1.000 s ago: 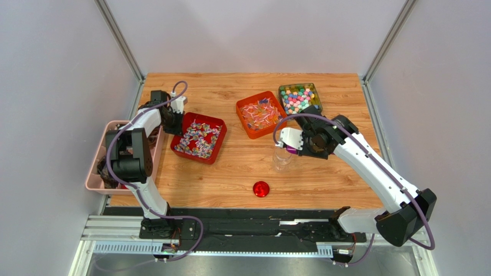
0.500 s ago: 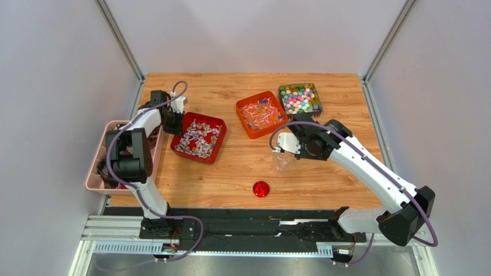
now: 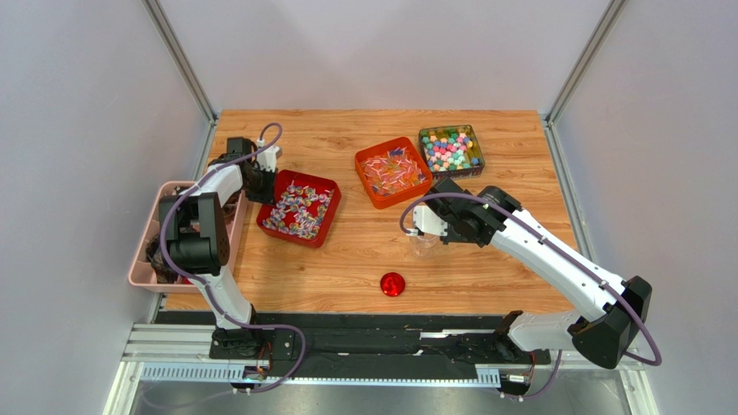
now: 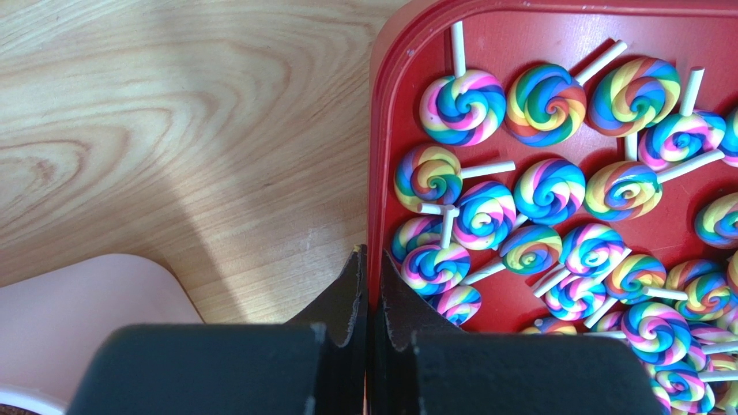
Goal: Pack the candies
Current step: Place the fake candies in the packing bottle.
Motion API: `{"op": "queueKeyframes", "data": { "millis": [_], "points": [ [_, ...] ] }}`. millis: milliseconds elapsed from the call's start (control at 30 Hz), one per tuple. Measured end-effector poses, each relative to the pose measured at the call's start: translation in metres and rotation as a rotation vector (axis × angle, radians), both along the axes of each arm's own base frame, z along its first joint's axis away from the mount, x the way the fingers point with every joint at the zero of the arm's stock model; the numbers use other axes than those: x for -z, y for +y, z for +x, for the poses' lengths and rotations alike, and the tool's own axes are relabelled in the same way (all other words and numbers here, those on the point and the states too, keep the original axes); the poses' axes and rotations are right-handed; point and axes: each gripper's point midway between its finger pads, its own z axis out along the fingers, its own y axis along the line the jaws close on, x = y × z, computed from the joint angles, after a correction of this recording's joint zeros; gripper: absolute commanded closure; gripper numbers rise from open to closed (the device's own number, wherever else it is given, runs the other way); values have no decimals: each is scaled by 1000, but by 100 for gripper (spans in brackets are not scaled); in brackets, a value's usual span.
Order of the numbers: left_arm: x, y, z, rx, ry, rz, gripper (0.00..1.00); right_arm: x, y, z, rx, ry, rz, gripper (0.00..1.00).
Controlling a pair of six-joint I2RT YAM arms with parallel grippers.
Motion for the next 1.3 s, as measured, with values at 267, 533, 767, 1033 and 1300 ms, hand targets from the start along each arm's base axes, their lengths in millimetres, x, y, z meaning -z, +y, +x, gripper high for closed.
{"op": "queueKeyframes", "data": {
  "millis": [267,533,767,1033,1300],
  "points": [
    [0,0,1,0,-6,0,100,-2,-2,0,-15,-26,-49,100],
    [0,0,1,0,-6,0,100,-4,1,0,-36,-48,-74,100],
    [0,0,2,0,-7,1,100,-7,3,1,-49,-68,-91,100],
    [0,0,2,0,-7,1,100,-10,4,2,-60,-87,-114,100],
    [0,0,2,0,-7,1,100,-8,6,2,-77,-93,-147,100]
  ]
}}
